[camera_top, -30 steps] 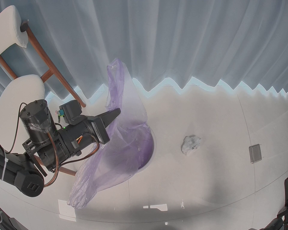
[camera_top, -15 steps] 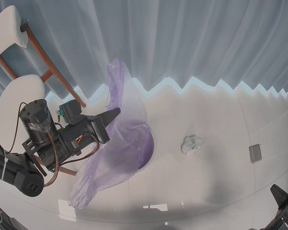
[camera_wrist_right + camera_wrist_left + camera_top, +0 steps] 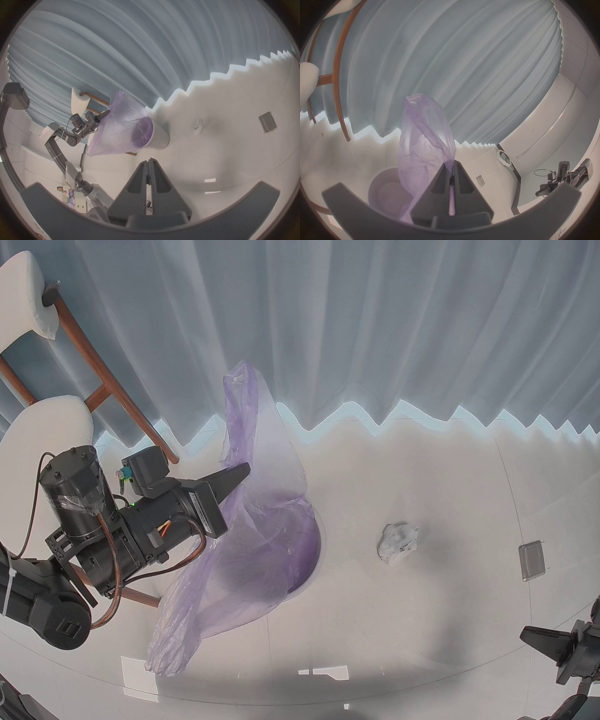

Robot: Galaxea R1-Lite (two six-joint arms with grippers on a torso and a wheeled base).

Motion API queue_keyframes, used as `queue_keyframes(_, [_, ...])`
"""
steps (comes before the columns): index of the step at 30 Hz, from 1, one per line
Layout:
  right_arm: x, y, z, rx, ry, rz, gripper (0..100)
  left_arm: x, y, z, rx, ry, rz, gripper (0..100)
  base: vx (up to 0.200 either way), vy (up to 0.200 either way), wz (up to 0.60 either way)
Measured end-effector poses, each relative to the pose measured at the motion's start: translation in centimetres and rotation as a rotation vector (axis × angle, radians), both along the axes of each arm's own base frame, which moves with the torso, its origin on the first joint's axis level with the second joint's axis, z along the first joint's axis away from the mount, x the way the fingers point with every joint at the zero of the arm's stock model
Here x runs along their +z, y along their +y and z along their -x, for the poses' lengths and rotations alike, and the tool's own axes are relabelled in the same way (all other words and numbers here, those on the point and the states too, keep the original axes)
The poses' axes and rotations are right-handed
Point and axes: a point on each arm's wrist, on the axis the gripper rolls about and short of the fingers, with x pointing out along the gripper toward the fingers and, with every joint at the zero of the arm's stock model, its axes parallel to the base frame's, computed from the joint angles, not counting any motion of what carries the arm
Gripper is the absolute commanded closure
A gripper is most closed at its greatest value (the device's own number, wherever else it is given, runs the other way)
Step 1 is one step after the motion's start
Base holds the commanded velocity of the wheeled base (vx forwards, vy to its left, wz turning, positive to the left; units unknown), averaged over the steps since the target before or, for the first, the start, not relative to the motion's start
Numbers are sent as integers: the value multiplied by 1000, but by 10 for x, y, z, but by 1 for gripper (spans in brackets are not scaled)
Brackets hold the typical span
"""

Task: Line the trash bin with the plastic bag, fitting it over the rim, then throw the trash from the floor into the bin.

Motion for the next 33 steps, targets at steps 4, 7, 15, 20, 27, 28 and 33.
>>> queue_keyframes(4, [-4,5,-12,55,40,1,100,0,0,0,1,0,0,100,0,0,0])
queue_keyframes(7, [-7,7,-18,76,64,4,100,0,0,0,1,-1,1,100,0,0,0])
queue_keyframes(15, [-11,16,-36,133,90,11,100,0,0,0,1,-1,1,100,0,0,0])
queue_keyframes(20, [-14,22,-46,164,106,18,100,0,0,0,1,-1,1,100,0,0,0])
queue_keyframes(27, [-18,36,-63,196,106,38,100,0,0,0,1,-1,1,100,0,0,0])
queue_keyframes(28, [-18,38,-65,201,103,41,100,0,0,0,1,-1,1,100,0,0,0])
queue_keyframes(33, [-20,55,-81,232,67,49,100,0,0,0,1,-1,1,100,0,0,0])
